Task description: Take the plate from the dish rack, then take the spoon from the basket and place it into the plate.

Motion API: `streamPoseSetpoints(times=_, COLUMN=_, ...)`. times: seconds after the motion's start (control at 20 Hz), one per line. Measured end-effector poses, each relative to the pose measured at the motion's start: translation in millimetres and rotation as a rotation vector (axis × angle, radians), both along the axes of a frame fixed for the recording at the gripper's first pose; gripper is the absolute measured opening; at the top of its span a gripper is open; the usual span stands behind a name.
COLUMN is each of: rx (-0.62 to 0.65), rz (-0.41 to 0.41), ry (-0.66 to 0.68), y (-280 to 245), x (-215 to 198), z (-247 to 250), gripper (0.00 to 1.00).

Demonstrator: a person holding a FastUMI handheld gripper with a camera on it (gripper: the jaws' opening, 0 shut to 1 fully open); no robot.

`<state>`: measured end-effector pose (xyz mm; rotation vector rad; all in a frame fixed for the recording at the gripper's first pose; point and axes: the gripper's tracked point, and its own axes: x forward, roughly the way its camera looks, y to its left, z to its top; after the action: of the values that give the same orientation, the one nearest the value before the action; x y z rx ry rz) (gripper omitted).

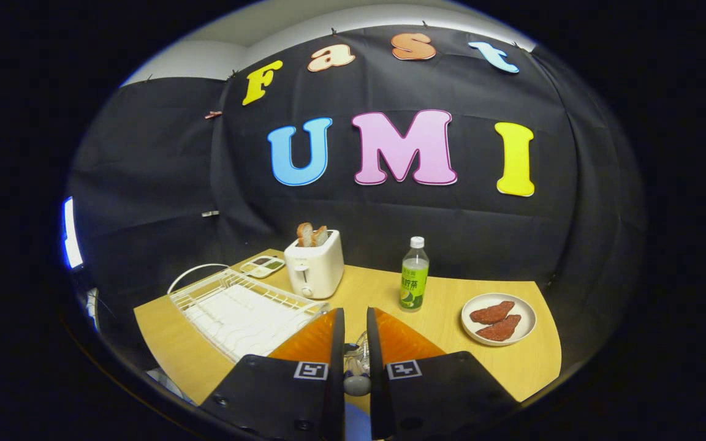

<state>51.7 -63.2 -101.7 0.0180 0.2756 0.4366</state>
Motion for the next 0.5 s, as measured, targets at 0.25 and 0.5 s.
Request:
streamPoseSetpoints(times=0.25, rx=-0.015, rz=0.092, ry=0.079, y=11, x=-43, z=-28, gripper=0.20)
streamPoseSetpoints(times=0.5, rx=-0.026, rz=0.153, ry=0.142, y=29, x=-66, z=-67, gripper=0.20)
